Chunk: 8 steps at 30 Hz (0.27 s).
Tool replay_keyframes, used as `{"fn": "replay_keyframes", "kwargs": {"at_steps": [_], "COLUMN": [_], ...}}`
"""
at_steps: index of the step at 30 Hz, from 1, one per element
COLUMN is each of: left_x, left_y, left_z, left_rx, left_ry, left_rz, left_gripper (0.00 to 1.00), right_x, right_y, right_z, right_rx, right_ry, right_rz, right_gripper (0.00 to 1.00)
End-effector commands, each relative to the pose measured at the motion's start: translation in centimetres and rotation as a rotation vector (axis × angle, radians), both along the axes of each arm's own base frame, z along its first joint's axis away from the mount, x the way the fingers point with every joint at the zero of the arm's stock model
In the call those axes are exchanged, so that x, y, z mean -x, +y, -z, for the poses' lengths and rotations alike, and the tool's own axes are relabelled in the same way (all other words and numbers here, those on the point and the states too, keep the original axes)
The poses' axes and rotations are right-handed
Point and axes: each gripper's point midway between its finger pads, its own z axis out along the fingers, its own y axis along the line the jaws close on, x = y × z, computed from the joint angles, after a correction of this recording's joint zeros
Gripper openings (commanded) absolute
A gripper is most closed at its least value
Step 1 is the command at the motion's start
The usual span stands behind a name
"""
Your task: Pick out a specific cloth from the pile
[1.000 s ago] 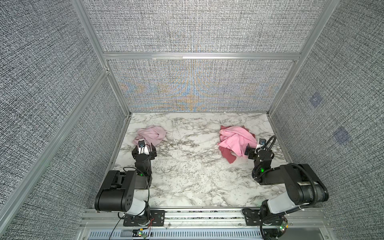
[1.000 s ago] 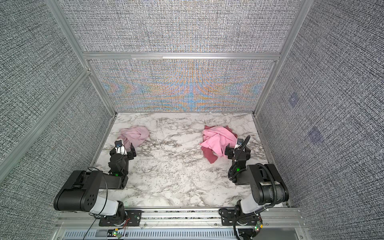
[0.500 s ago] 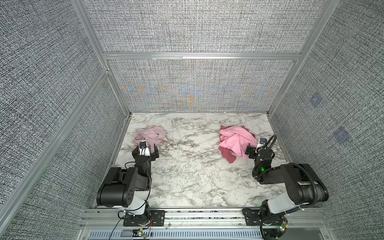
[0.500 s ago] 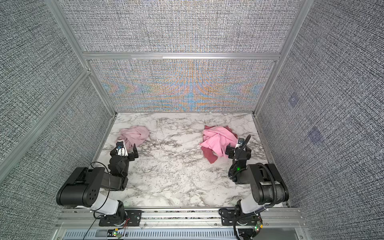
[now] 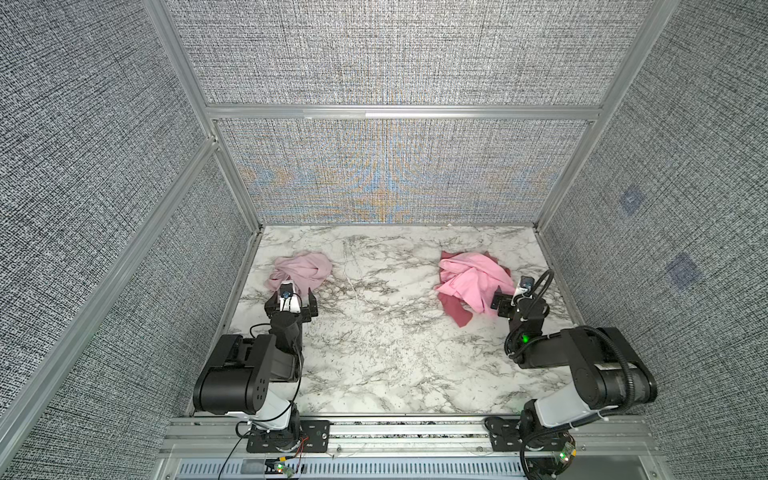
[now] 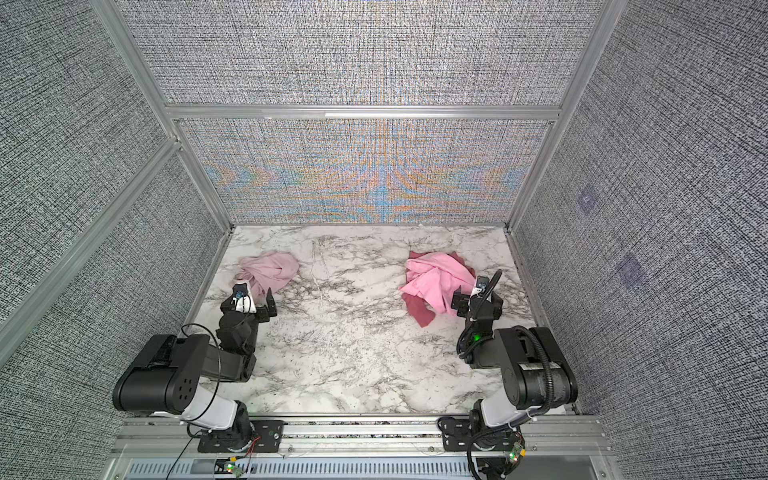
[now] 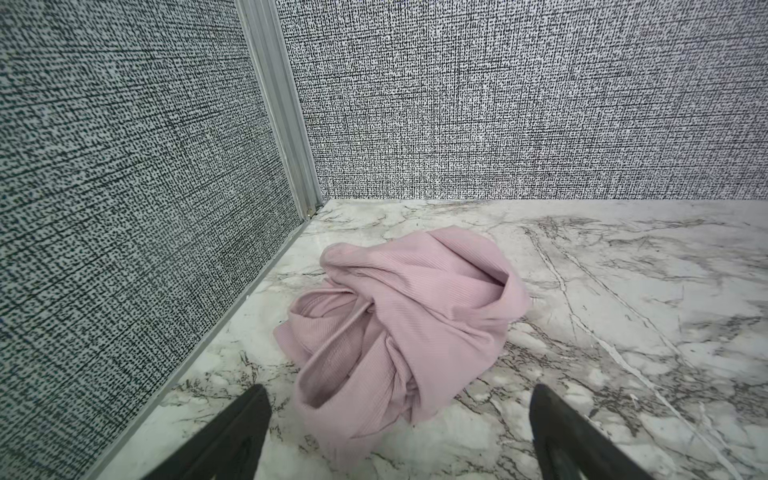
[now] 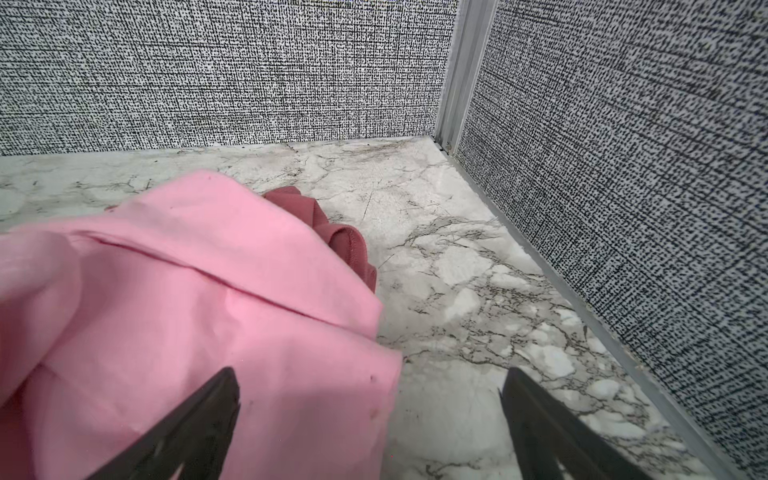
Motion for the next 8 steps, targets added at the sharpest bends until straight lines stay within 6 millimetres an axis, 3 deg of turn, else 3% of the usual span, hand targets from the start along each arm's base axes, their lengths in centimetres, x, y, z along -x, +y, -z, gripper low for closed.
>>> {"fn": "replay_keyframes", "kwargs": {"at_steps": [1, 8], "left_x": [-0.13, -0.19], "left_y": [0.01, -0.01], "left_z": [-1.04, -1.06], "left_rx": [0.000, 0.003], "left_ry": [-0.043, -0.042], "left_rz": [0.000, 0.001], "left_gripper": [0.99, 0.99], "right_x": [-0.06, -0.06], "right_y": [-0.26, -0.24], "right_z": [-0.17, -0.14], "right_rx": [-0.002, -0.002], "right_ry": [-0.005, -0.004], "right_rz": [0.018, 0.017], "right_gripper": [0.99, 0.99]}}
